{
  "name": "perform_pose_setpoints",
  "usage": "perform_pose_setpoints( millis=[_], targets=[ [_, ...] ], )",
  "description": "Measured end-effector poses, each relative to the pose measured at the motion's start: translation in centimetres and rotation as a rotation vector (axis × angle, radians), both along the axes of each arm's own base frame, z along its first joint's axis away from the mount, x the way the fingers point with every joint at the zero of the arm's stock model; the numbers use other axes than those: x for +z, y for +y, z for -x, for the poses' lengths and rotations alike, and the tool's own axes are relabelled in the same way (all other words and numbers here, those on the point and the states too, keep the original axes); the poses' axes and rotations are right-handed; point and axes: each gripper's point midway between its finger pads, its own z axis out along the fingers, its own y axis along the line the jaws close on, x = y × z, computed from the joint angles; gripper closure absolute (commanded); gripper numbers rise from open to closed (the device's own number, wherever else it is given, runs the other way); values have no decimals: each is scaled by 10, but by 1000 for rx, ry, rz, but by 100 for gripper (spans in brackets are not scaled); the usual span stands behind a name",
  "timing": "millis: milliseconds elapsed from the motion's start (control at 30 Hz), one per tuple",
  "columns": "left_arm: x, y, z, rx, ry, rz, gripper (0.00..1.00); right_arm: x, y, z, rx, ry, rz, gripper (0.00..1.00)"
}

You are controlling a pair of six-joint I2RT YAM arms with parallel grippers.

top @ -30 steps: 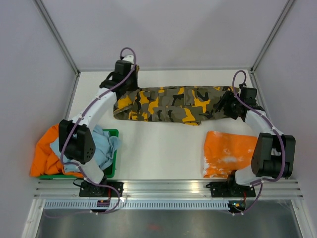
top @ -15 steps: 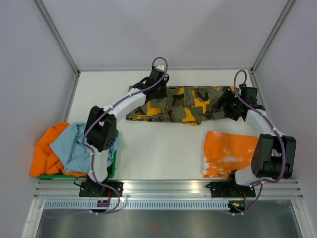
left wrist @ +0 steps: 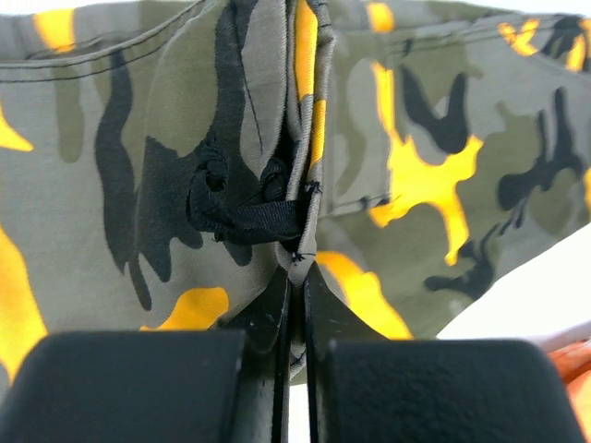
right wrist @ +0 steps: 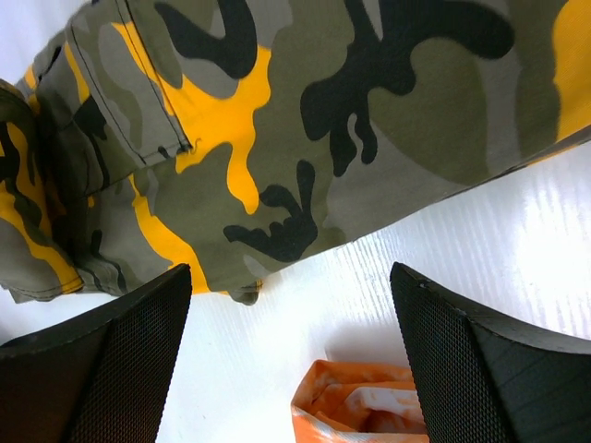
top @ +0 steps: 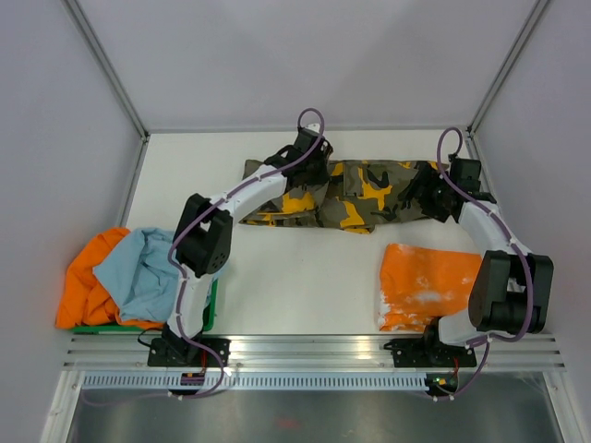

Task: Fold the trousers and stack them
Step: Fold the trousers

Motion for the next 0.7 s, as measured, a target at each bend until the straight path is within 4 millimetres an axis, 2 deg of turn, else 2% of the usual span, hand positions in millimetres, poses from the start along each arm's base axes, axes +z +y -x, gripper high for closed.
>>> perform_pose_setpoints(
  millis=[167, 367, 500, 533, 567, 600, 700],
  targets=[
    [3, -22, -7, -6, -8, 45, 98, 19, -10, -8, -37, -45, 46, 5],
    [-21, -42, 4, -23, 58, 75, 95, 34, -13, -7, -49, -80, 63, 5],
    [-30, -47, 7, -23, 82, 79, 38, 37, -13, -7, -46, -88, 69, 5],
    [-30, -48, 8, -24, 87, 83, 31, 37, -13, -6, -45, -88, 70, 5],
    [-28, -49, 9, -23, 90, 89, 14, 37, -13, -6, -44, -89, 71, 5],
    [-27, -50, 9, -32, 88, 90, 1, 37, -13, -6, -43, -90, 72, 5],
    [-20, -50, 9, -51, 81, 76, 0, 37, -13, -6, -34, -93, 76, 5]
  ],
)
